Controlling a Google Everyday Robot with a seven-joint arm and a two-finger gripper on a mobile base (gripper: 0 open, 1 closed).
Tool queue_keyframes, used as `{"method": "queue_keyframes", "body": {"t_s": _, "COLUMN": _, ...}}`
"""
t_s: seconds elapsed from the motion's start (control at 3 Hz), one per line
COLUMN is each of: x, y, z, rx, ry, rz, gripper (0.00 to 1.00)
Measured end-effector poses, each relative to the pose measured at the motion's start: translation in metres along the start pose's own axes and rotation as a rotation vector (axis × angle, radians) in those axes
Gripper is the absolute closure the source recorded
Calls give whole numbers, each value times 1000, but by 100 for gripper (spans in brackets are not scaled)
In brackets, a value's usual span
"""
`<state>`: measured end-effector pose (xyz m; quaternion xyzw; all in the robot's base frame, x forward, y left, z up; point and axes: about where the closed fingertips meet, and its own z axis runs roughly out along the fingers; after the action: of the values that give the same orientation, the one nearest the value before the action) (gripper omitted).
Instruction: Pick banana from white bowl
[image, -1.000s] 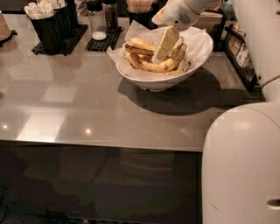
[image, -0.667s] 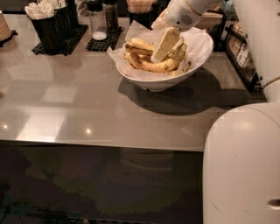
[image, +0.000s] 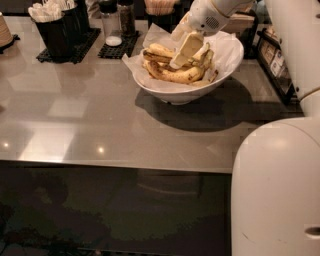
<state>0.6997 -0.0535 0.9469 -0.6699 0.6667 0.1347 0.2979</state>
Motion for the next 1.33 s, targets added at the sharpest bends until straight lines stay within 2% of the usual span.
{"method": "queue_keyframes", "body": {"t_s": 0.33, "x": -1, "y": -3, "z": 5, "rx": 0, "ry": -3, "rz": -5, "gripper": 34}}
{"method": "queue_keyframes", "body": {"t_s": 0.67, "x": 0, "y": -5, "z": 10, "rx": -3, "ry": 1, "rz": -5, "gripper": 46}}
{"method": "queue_keyframes", "body": {"t_s": 1.0, "x": 7, "y": -5, "z": 18, "rx": -14, "ry": 11, "rz": 6, "gripper": 46}}
{"method": "queue_keyframes", "body": {"t_s": 1.33, "x": 15, "y": -5, "z": 27, "rx": -28, "ry": 25, "rz": 20, "gripper": 41}}
